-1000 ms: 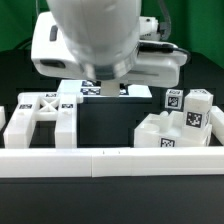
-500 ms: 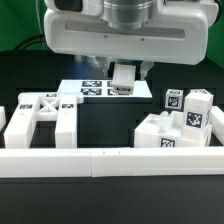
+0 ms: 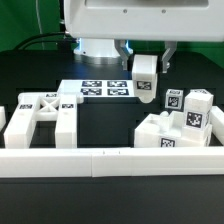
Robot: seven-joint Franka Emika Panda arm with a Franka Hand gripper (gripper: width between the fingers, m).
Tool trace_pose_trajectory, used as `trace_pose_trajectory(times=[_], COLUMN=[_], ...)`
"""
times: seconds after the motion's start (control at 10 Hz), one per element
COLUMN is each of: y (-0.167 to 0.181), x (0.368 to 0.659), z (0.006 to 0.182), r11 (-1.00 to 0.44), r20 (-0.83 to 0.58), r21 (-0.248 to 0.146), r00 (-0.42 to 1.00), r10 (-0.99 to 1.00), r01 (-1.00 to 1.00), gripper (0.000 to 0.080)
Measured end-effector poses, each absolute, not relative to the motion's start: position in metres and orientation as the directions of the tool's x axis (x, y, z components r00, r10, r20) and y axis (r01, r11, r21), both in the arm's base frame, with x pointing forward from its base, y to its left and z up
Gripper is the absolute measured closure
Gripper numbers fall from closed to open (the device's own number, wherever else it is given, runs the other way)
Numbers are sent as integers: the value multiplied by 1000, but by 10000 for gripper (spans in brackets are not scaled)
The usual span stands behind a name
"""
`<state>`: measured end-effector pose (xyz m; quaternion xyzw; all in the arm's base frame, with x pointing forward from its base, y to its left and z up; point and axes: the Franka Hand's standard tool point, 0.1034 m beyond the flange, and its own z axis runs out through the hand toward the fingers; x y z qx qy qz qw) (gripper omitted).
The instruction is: Assemble chair
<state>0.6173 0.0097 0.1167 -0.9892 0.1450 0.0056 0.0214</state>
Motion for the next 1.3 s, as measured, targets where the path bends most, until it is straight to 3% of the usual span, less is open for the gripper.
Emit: trace_pose_trajectory(times=[0.3, 0.6, 1.3], y=[13, 26, 35], x=[626, 611, 610], z=[113, 99, 97], r11=[-958, -960, -970], r20=[192, 333, 355], r21=[-56, -60, -46], r00=[939, 901, 904], r10=[-286, -277, -239], r01=[-281, -273, -238], gripper=[512, 512, 512])
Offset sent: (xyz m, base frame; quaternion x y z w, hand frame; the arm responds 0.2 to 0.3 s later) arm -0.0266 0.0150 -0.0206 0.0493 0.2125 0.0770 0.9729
